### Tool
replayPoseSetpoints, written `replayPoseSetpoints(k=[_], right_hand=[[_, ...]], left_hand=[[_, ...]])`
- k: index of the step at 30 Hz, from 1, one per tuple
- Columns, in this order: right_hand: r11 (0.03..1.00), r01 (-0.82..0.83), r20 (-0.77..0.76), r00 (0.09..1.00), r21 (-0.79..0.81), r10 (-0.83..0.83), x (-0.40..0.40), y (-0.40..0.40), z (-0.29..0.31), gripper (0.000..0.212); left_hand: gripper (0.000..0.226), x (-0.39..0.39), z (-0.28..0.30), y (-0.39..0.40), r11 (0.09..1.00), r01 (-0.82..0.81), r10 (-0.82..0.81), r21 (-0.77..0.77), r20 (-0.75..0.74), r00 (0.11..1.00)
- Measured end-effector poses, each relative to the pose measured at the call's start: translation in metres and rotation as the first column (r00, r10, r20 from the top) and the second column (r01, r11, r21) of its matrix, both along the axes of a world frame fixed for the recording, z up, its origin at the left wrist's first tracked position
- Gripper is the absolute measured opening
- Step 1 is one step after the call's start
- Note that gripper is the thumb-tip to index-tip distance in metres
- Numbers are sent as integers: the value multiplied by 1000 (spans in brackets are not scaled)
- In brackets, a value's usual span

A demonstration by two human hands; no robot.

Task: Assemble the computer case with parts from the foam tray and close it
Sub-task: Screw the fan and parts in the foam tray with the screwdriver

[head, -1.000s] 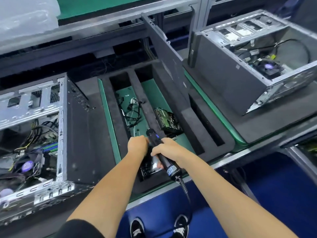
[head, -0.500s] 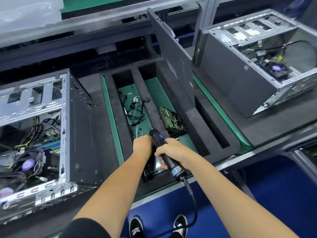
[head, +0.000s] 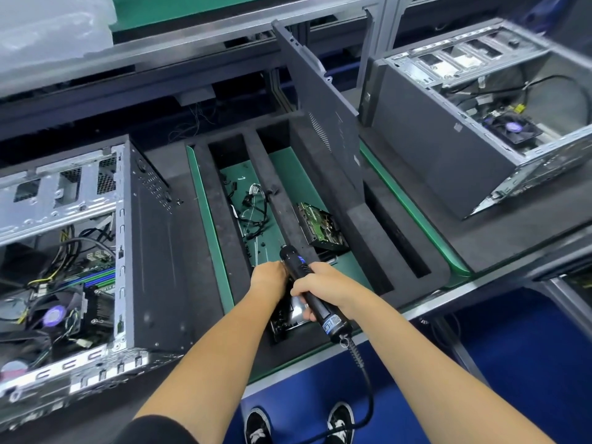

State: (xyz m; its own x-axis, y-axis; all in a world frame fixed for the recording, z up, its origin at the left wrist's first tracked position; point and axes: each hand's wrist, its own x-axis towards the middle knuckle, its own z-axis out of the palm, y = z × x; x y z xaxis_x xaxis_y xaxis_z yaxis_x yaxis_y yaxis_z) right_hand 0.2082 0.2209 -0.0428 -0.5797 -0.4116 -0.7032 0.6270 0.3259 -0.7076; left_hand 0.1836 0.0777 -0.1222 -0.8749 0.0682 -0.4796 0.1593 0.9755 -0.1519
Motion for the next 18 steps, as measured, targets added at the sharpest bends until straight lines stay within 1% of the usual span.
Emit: replayPoseSetpoints(k=[6,9,11,13,15,18], right_hand=[[1000,-9,4,1000,21,9,1,2,2,20],[999,-16,2,1000,34,16,1,4,2,26],[999,-16,0,1000,32,16,1,6,2,26],[1000,-10,0,1000,26,10,1,8,2,27],[1000,-1,1,1000,13,1,2,10,2,27],[1000,7,-3,1000,2,-7,2,13,3,25]], left_hand=[[19,0,8,1,985,-119,120,127,-6,993],[12,0,12,-1,931,-243,251,273,7,968],[9,-4,16,-2,894,-268,286,358,2,958],[9,-8,19,-4,881,-265,292,392,-10,957],[9,-12,22,-6,860,-293,331,418,-20,943],[14,-15,24,-8,841,-334,380,425,-25,925]])
